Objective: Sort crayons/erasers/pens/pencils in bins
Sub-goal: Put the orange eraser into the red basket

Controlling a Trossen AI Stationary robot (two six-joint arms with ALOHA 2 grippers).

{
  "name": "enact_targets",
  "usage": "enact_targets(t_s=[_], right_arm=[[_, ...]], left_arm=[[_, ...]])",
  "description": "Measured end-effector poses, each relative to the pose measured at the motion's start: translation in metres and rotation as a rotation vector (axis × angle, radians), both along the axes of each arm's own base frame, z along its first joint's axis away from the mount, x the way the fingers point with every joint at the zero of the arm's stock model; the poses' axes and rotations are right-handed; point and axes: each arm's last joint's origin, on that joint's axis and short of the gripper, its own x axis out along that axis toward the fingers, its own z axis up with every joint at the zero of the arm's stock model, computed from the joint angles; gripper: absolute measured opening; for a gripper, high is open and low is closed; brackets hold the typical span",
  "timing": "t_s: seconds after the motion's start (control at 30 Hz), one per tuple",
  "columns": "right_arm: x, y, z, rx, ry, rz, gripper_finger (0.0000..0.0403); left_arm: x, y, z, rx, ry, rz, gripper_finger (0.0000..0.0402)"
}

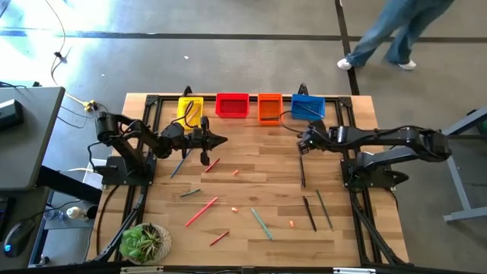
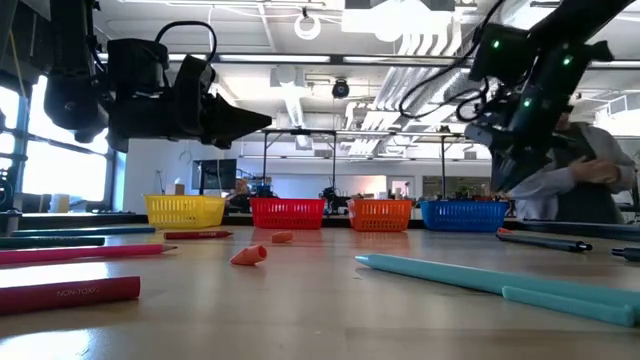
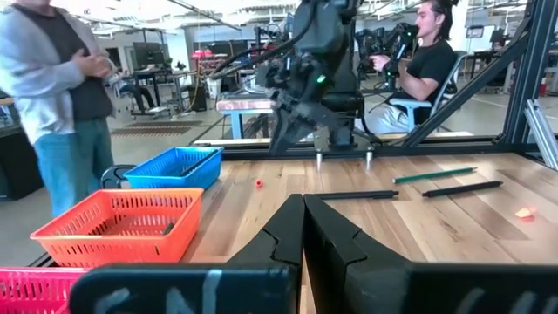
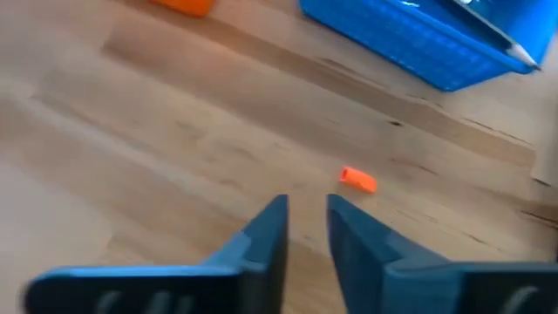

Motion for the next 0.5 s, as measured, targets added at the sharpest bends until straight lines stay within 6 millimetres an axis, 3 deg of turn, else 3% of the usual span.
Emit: enact_targets(t_s=[0.23,0.5], right_arm=[[0.005,-0.022,-0.024,0.042,0.094,-0.135,0.0166],[0.011,-0.033,-0.046,0.079,0.121,-0.233,0.0164]], left_arm=[[0.0,0.0,0.0,-0.001,0.001,0.0,0.0],[0.0,0.0,0.0,-0.001,0.003,0.0,0.0]])
